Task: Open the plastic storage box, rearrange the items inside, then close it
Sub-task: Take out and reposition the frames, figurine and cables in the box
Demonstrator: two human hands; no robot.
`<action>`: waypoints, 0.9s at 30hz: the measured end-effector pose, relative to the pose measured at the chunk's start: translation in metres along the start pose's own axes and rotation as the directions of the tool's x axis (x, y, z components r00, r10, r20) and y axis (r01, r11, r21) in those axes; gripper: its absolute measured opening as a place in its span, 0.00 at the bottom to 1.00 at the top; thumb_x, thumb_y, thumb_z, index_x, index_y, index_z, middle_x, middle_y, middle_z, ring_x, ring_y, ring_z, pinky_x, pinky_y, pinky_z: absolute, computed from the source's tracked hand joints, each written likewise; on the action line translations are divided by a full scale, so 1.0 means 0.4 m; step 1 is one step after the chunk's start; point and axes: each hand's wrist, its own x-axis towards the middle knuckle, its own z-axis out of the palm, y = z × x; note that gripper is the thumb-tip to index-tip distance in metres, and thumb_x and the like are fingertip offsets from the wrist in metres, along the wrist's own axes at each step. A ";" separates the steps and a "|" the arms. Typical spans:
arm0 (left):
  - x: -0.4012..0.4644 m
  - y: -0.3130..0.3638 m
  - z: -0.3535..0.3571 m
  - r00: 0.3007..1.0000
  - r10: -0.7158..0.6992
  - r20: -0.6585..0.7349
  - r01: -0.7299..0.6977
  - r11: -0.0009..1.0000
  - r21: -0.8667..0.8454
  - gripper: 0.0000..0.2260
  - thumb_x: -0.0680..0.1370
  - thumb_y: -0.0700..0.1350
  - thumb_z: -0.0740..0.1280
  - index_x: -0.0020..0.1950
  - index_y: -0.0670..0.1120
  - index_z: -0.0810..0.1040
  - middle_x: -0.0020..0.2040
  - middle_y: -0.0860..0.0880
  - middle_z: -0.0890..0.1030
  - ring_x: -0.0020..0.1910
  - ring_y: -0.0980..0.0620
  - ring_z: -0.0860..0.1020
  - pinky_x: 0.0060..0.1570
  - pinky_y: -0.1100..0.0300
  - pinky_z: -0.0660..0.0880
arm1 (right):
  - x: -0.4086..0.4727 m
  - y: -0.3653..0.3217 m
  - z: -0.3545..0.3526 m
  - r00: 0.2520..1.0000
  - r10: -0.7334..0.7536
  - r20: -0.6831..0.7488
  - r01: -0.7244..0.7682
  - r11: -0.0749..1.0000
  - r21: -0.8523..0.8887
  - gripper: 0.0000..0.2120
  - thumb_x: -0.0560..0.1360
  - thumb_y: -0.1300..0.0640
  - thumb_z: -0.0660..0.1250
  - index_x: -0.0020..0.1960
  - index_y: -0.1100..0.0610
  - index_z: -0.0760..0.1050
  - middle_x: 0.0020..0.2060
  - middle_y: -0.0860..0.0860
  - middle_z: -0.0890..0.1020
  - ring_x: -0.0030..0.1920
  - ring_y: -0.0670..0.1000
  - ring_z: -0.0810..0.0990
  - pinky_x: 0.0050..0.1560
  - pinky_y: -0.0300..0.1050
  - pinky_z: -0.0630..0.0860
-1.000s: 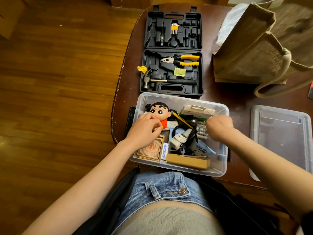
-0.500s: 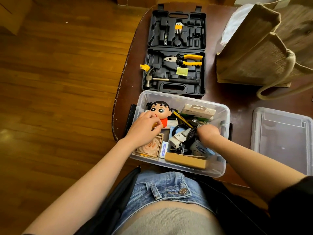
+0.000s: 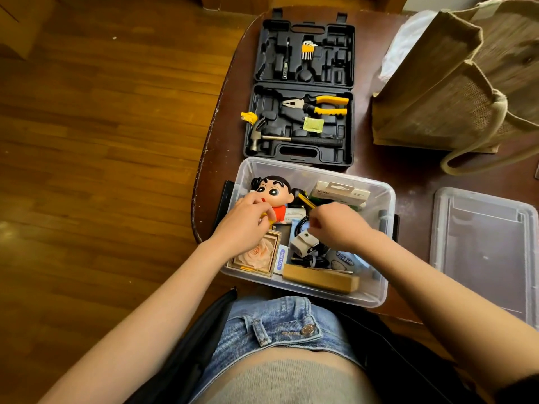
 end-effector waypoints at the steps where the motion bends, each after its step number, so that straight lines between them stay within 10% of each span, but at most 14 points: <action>1: 0.000 0.002 -0.002 1.000 -0.007 0.001 0.007 1.000 0.001 0.08 0.80 0.45 0.60 0.51 0.52 0.78 0.58 0.54 0.69 0.65 0.55 0.67 0.58 0.59 0.68 | 0.009 -0.019 0.007 0.998 -0.057 0.020 0.056 0.997 0.056 0.08 0.76 0.60 0.60 0.47 0.57 0.78 0.43 0.52 0.82 0.42 0.53 0.79 0.43 0.48 0.78; 10: -0.037 0.026 0.003 0.999 -0.016 0.051 0.011 0.996 0.092 0.15 0.71 0.64 0.67 0.46 0.54 0.76 0.64 0.51 0.67 0.67 0.52 0.62 0.62 0.54 0.66 | 0.136 -0.106 0.142 0.972 -0.061 0.229 0.086 0.991 -0.103 0.04 0.76 0.60 0.61 0.47 0.57 0.74 0.48 0.54 0.81 0.48 0.55 0.80 0.39 0.45 0.72; 17: -0.053 0.063 0.037 0.982 -0.135 0.133 0.088 0.947 0.310 0.24 0.69 0.57 0.70 0.60 0.51 0.67 0.69 0.45 0.58 0.66 0.43 0.61 0.58 0.44 0.72 | 0.149 -0.102 0.168 0.986 -0.039 0.160 0.061 0.990 -0.130 0.07 0.76 0.60 0.60 0.51 0.56 0.76 0.49 0.52 0.81 0.50 0.55 0.80 0.39 0.45 0.70; 27: -0.060 0.046 -0.048 0.997 -0.072 0.002 0.072 0.996 -0.052 0.14 0.66 0.59 0.67 0.49 0.60 0.73 0.59 0.58 0.70 0.55 0.56 0.73 0.47 0.59 0.68 | 0.134 -0.071 0.169 0.985 -0.048 0.163 0.058 0.997 -0.057 0.07 0.76 0.59 0.59 0.50 0.56 0.75 0.49 0.55 0.81 0.49 0.57 0.79 0.39 0.47 0.72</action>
